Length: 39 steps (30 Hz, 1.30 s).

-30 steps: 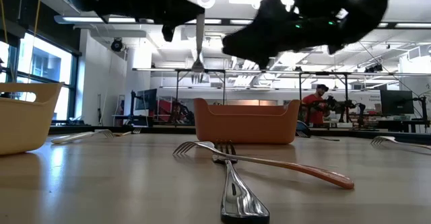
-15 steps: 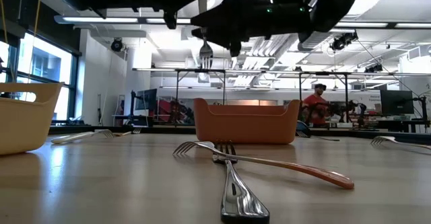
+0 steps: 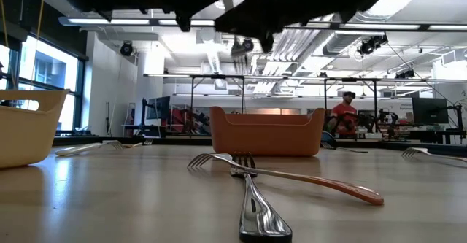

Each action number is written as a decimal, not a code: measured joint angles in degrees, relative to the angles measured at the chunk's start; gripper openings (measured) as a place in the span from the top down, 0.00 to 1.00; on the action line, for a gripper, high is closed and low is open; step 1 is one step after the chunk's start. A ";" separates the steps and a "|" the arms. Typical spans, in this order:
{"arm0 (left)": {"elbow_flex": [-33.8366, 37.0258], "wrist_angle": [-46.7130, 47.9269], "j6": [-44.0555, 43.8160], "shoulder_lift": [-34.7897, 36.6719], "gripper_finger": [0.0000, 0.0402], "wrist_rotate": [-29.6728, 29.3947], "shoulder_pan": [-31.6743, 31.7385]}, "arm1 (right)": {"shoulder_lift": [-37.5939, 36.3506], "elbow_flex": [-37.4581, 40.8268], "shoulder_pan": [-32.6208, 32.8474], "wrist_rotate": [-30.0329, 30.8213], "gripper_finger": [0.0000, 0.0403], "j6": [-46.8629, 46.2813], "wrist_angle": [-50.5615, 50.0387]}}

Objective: Sort silverware by color (type)
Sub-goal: Put the top left white fork into the green bin

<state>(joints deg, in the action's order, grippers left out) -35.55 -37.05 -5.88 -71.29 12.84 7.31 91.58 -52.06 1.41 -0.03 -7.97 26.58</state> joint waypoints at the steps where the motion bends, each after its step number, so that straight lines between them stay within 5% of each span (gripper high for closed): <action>1: 0.88 -0.66 0.05 -0.04 0.67 0.00 -0.05 | -1.53 -0.01 0.57 0.60 0.98 -1.04 -2.99; 11: 12.79 -17.22 0.85 -0.02 0.66 -1.46 1.06 | -15.17 0.01 11.23 3.48 0.99 -26.62 -32.13; 18: 16.83 -20.03 1.21 0.00 0.70 -1.55 2.62 | -21.75 0.01 26.73 6.07 0.99 -59.73 -53.06; 26: 17.46 -19.92 1.52 -0.02 0.71 -1.55 3.19 | -20.63 0.01 45.78 4.47 0.99 -97.64 -75.25; 33: 17.46 -19.90 2.45 -0.02 0.71 -1.55 3.23 | -16.99 1.20 57.52 2.98 0.99 -115.19 -78.89; 39: 17.46 -19.96 2.71 -0.02 0.71 -1.60 3.80 | -13.08 6.96 59.93 2.11 0.99 -118.60 -68.97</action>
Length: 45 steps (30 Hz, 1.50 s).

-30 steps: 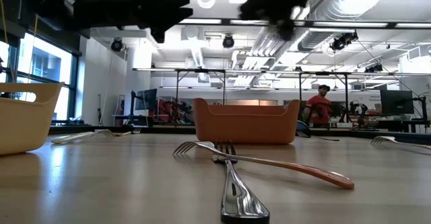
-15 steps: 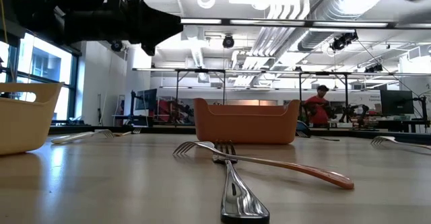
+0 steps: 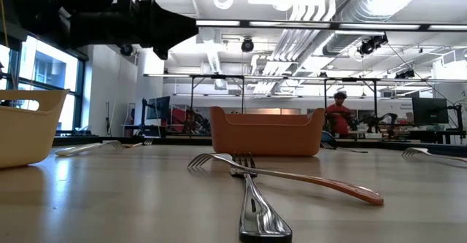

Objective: Sort silverware by color (type)
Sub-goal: Put the top left white fork into the green bin, then put the bottom orange fork into the orange bin

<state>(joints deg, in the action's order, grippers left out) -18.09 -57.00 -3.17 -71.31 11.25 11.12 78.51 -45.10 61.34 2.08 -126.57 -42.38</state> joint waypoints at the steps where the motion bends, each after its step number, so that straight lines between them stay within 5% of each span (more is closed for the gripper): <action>1: 0.00 -0.01 -0.40 0.00 0.71 -0.01 0.32 | 0.56 0.83 -0.01 -0.23 0.99 0.02 1.02; 8: 0.00 0.17 -1.54 0.00 0.71 -0.13 2.54 | 2.62 3.63 -0.67 -5.82 0.80 1.81 4.25; 15: 0.00 0.70 -1.86 0.00 0.71 0.26 3.56 | -1.29 -1.17 -2.99 -8.89 0.61 5.66 -5.22; 22: 0.00 1.28 -0.78 -0.02 0.71 0.30 3.49 | -3.28 -10.77 -7.61 3.07 0.74 13.40 -16.16; 29: 0.00 2.06 -0.69 -0.02 0.74 0.31 3.43 | 0.86 -12.48 -18.91 13.62 0.99 37.40 -3.13; 37: 0.00 2.46 -0.67 -0.02 0.84 0.31 3.43 | 12.40 -12.70 -30.60 14.15 0.93 61.28 22.27; 45: 0.00 4.24 -0.65 -0.02 0.88 0.31 3.43 | 27.79 -22.49 -33.55 10.31 0.79 69.94 23.42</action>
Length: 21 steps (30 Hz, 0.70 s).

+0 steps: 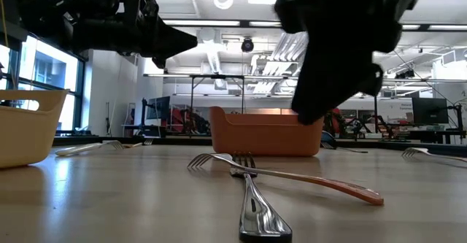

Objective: Sort silverware by color (type)
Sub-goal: Put the bottom orange fork into the orange bin

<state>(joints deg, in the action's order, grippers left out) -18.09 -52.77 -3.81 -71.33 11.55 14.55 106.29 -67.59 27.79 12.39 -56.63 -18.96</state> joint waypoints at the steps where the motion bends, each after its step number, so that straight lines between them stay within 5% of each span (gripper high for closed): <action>1: 0.00 0.10 0.08 0.00 0.88 -0.02 0.00 | 1.79 -2.01 -0.05 -0.30 0.76 0.68 -0.94; 9: 0.00 0.17 1.05 0.00 0.88 -0.04 0.00 | 12.64 -15.43 -0.13 0.02 0.60 5.71 -9.96; 21: 0.00 -0.18 1.07 0.00 0.88 -0.11 -0.02 | 17.01 -16.31 -0.81 -0.51 0.73 7.04 -13.66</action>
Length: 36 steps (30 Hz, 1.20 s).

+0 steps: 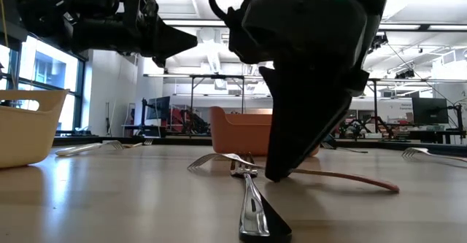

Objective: Sort silverware by color (type)
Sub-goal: Put the bottom orange fork into the orange bin

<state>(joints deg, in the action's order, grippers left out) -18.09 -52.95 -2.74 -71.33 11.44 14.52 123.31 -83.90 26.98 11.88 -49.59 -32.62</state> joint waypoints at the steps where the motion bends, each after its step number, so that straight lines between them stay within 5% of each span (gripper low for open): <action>1: 0.00 0.00 0.00 0.00 0.88 0.00 0.00 | 0.12 -0.02 -0.02 -0.18 0.74 0.44 -0.21; 11: 0.00 0.00 -0.12 0.00 0.88 -0.02 0.00 | -1.43 0.21 -0.87 -1.86 0.98 5.33 -2.15; 25: 0.00 0.84 -0.05 -0.02 0.88 -0.11 0.02 | -12.62 0.51 -5.31 1.46 1.00 11.69 -11.43; 36: 0.00 0.90 -0.30 -0.02 0.88 -0.09 0.02 | -19.89 0.42 -18.66 4.18 1.00 24.85 -19.61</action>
<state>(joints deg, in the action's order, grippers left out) -18.09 -52.05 -3.04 -71.35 11.35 14.54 103.42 -83.48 8.32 16.05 -24.74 -52.23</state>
